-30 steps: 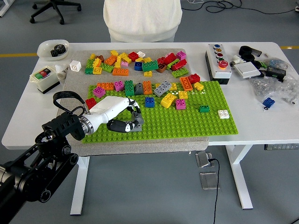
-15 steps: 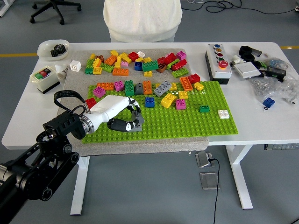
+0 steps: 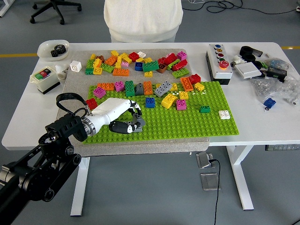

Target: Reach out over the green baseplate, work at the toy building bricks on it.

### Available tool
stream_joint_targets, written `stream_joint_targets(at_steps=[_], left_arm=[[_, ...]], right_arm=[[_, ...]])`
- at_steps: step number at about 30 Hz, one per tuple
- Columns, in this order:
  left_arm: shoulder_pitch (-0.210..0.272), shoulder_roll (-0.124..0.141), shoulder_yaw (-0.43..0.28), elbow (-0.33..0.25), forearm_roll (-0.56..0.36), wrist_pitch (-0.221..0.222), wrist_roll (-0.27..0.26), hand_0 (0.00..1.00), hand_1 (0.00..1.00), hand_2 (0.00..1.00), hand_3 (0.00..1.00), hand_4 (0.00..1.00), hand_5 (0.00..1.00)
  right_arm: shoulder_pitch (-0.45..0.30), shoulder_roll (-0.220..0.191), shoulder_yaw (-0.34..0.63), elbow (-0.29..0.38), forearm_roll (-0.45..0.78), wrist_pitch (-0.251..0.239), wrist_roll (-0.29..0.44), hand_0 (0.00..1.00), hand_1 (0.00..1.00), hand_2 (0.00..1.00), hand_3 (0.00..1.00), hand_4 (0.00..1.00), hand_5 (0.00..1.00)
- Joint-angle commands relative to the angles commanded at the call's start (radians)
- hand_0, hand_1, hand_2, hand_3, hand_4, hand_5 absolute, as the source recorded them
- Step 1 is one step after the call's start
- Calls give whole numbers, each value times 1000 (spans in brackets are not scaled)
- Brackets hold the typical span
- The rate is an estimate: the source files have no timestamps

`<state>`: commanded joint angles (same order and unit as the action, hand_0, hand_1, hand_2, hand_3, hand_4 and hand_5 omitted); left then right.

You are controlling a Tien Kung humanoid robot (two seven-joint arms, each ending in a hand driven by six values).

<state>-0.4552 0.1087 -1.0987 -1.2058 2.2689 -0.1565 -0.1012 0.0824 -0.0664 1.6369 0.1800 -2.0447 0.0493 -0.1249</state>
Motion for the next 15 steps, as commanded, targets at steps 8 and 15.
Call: stream_joint_targets(at_steps=[8,15], left_arm=[[-5,0,0,15,0,7,-7,691,646,546,550,450,238],[-9,-2,1,26,0,7,-9,693,646,545,549,449,239]], right_arm=[[1,0,1,0,-1,0,0,731,610,622,525,729,531],[3,1,-1,0,3,0,1,731,610,622,525,729,531]])
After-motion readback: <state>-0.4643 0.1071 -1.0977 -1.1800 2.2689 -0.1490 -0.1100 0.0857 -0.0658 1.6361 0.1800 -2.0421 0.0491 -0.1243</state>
